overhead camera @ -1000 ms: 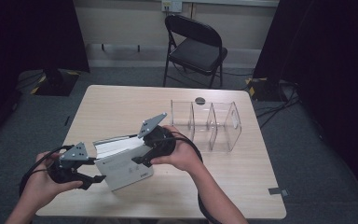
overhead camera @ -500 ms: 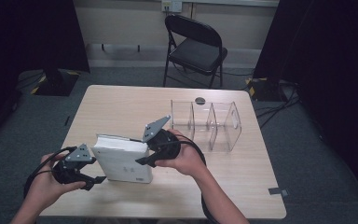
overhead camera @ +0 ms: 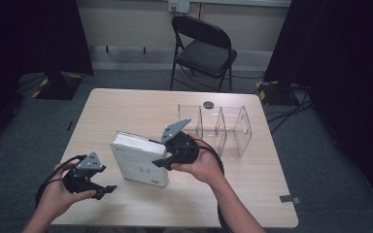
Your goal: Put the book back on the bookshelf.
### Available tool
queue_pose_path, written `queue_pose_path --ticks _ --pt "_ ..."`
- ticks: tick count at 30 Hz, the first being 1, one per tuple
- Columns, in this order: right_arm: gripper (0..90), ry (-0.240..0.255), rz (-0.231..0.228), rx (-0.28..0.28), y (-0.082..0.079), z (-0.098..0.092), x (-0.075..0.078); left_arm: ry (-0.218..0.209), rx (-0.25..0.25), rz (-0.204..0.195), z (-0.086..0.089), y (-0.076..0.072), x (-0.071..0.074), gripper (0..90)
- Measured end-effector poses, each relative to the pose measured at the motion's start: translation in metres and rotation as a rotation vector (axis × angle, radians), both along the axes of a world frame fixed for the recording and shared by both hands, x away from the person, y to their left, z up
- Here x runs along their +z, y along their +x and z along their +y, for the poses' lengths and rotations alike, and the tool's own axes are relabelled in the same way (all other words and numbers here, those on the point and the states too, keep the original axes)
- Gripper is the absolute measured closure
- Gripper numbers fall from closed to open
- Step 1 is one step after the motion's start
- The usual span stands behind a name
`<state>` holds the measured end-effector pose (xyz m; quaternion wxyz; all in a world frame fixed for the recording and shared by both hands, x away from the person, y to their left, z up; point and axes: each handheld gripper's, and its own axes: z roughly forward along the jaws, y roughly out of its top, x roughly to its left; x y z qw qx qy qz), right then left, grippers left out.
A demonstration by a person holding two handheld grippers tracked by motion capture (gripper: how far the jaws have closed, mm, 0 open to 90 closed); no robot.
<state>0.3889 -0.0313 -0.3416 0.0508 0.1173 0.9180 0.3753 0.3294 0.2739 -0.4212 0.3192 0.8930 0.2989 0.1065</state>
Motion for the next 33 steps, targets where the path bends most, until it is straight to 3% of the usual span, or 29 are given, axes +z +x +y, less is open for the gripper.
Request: queue_pose_path --ticks 6,18,22,33 --pt "50.5 -0.017 0.011 -0.019 -0.001 0.002 0.002 -0.005 -0.002 0.023 -0.002 0.000 -0.014 19.1" --pt "49.4 -0.117 0.040 -0.029 -0.002 0.013 0.011 -0.047 0.027 0.054 0.001 0.000 -0.046 18.6" --pt "48.0 -0.128 0.044 -0.032 -0.002 0.014 0.012 -0.042 0.026 0.069 0.003 0.000 -0.054 18.5" --pt "41.1 -0.137 0.070 -0.061 0.002 0.014 0.027 -0.032 0.033 0.059 0.006 0.000 -0.064 18.7"
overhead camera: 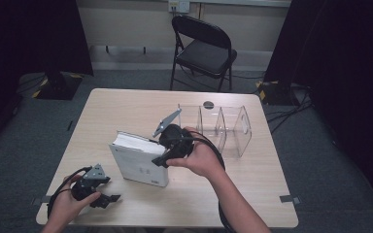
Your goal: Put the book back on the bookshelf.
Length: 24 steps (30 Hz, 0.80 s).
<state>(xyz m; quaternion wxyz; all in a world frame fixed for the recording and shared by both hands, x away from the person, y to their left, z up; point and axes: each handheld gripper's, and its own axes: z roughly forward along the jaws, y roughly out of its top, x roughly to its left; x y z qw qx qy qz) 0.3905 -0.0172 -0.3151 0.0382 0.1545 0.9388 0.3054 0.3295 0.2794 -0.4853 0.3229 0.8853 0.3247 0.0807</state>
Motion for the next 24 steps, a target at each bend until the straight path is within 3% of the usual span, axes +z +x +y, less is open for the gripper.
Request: queue_pose_path --ticks 6,11,17,24 --pt "37.1 -0.022 0.037 -0.010 0.004 0.003 0.003 -0.016 0.001 -0.034 0.002 -0.001 -0.004 16.7" --pt "34.7 -0.035 0.029 -0.010 0.003 0.009 0.009 -0.018 -0.024 -0.082 0.003 -0.004 -0.008 14.8" --pt "34.0 -0.054 0.013 0.002 0.005 0.016 0.016 -0.041 -0.027 -0.101 0.004 -0.005 -0.012 10.9" --pt "36.6 -0.071 0.030 -0.009 0.007 0.024 0.016 -0.043 -0.048 -0.111 0.001 -0.007 -0.015 1.1"
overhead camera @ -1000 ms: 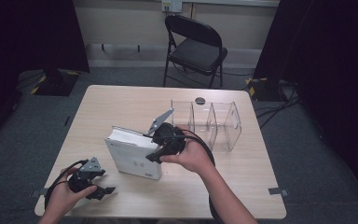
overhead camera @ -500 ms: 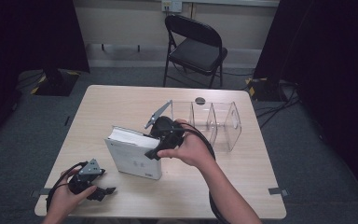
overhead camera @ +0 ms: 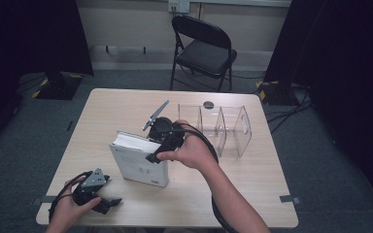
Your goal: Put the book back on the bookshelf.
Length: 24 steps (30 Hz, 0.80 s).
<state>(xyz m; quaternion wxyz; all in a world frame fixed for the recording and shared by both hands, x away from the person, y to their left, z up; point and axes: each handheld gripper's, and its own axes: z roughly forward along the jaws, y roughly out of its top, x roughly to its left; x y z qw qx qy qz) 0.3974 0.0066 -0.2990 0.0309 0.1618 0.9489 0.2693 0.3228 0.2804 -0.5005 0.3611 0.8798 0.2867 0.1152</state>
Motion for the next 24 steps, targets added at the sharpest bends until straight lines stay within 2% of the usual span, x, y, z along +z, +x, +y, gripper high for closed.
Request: queue_pose_path --ticks 3,4,9,12,19,24 --pt "42.8 0.004 0.001 -0.001 -0.001 0.003 0.000 -0.016 0.004 -0.004 0.000 -0.001 -0.002 0.0" --pt "46.3 0.021 -0.011 0.017 -0.001 0.004 0.000 -0.021 0.003 -0.002 0.000 -0.001 -0.002 0.0" --pt "51.1 0.005 -0.019 0.010 -0.005 0.003 0.001 -0.021 0.003 -0.009 0.000 -0.001 -0.002 0.0" --pt "51.7 0.004 -0.020 -0.011 -0.007 0.000 0.002 -0.023 0.004 -0.009 0.000 -0.001 -0.002 0.0" --pt "51.3 -0.006 -0.020 -0.018 -0.011 -0.016 0.003 -0.021 0.003 -0.009 0.000 -0.001 -0.002 0.0" --pt "46.4 -0.014 -0.020 -0.014 -0.012 -0.014 0.003 -0.017 -0.001 -0.010 0.001 -0.001 -0.002 0.0"
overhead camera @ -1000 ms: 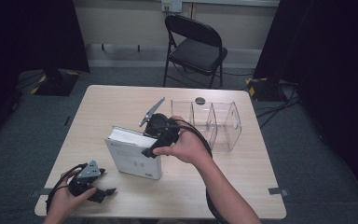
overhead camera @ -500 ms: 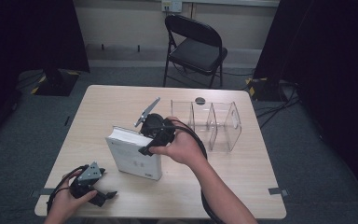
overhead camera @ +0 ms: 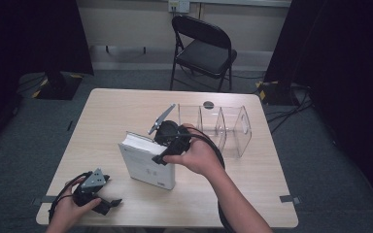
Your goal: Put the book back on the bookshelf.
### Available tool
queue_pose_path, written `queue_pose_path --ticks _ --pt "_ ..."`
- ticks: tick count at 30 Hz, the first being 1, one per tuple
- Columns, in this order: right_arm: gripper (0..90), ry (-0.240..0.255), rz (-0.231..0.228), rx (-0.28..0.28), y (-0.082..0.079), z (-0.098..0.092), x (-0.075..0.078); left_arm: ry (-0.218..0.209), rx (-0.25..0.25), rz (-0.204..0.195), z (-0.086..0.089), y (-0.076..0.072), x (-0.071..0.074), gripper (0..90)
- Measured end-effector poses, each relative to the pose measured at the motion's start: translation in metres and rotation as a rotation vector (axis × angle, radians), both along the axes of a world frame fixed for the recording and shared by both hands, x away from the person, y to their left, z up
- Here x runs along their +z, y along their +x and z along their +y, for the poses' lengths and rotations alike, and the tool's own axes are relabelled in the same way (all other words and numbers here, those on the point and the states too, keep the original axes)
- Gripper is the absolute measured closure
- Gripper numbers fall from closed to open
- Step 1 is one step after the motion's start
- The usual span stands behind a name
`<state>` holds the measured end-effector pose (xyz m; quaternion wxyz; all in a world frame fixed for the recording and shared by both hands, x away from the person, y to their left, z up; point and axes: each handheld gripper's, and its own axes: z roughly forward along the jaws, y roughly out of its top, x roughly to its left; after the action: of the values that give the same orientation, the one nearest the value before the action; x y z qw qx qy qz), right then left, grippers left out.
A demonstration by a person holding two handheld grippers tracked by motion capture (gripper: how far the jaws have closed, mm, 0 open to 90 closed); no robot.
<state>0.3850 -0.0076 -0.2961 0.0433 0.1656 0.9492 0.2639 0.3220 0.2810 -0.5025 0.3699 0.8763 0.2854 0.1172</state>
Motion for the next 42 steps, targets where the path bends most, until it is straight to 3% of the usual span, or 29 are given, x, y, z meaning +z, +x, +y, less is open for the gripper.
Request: queue_pose_path --ticks 3,4,6,14,15,33,42 --pt "42.2 0.000 -0.017 0.011 0.001 0.004 0.001 0.000 0.000 0.000 0.000 0.000 0.000 0.0" --pt "41.3 0.004 -0.002 0.015 0.002 0.006 0.001 0.001 -0.001 0.000 0.000 0.000 0.000 0.0" --pt "41.4 -0.020 -0.022 0.021 0.001 0.010 0.001 0.000 0.000 0.000 0.000 0.000 0.000 0.0" --pt "42.4 -0.052 -0.015 0.028 0.007 0.020 -0.007 -0.001 -0.001 0.001 0.000 0.000 0.000 0.0" --pt "44.0 -0.047 -0.031 0.029 0.008 0.021 -0.009 -0.001 -0.001 0.001 0.000 0.000 0.000 0.0" --pt "44.1 -0.058 0.013 0.034 0.015 0.030 -0.021 -0.006 -0.005 0.002 0.000 0.000 0.000 0.0" --pt "46.0 -0.101 0.011 0.021 0.015 0.036 -0.030 -0.005 -0.006 0.001 0.000 0.000 0.000 0.0"
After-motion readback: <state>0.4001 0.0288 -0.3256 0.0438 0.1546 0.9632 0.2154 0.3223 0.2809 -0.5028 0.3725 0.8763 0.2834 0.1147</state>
